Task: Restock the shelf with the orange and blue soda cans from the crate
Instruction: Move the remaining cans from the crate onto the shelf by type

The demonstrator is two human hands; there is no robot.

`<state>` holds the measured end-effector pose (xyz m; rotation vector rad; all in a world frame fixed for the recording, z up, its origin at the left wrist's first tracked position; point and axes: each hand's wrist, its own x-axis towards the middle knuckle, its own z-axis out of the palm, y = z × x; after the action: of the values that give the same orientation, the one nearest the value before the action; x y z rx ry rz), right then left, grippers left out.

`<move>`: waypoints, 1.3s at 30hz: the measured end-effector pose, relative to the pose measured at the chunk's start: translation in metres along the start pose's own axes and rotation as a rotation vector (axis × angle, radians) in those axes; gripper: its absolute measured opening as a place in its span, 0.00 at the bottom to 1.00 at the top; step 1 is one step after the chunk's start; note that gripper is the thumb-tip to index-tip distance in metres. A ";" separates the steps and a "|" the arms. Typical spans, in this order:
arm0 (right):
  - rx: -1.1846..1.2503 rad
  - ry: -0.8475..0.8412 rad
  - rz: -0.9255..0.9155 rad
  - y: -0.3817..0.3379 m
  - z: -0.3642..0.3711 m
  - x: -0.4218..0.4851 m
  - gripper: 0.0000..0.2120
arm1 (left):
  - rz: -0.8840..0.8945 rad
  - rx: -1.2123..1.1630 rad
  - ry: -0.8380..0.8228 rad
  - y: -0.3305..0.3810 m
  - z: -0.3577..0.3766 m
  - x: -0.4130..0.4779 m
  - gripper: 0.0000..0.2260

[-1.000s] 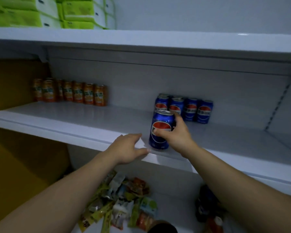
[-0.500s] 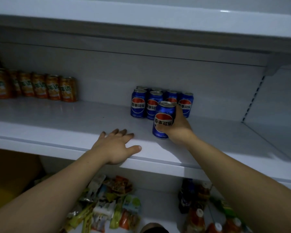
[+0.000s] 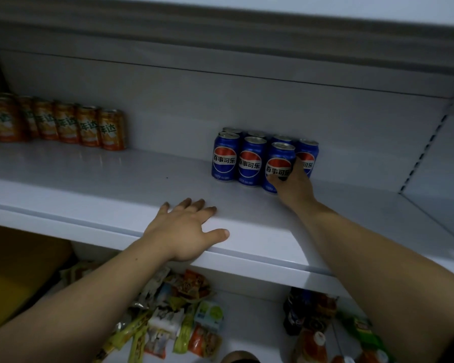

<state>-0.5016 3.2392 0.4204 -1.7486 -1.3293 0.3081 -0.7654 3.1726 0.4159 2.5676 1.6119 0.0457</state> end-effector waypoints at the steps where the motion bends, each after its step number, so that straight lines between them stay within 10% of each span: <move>1: -0.008 0.000 0.011 0.002 0.001 0.003 0.41 | 0.002 0.001 0.000 0.000 0.000 0.000 0.32; 19: -0.200 0.022 -0.072 -0.053 -0.018 -0.021 0.40 | 0.024 -0.217 0.025 -0.010 -0.017 -0.009 0.32; 39: -0.375 -0.868 -0.812 -0.302 0.207 -0.298 0.37 | -0.804 -0.387 0.160 -0.194 0.022 -0.352 0.35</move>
<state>-0.9498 3.0914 0.4422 -1.1959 -2.7339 0.3749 -1.0907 2.9383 0.3840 1.5403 2.2906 0.4448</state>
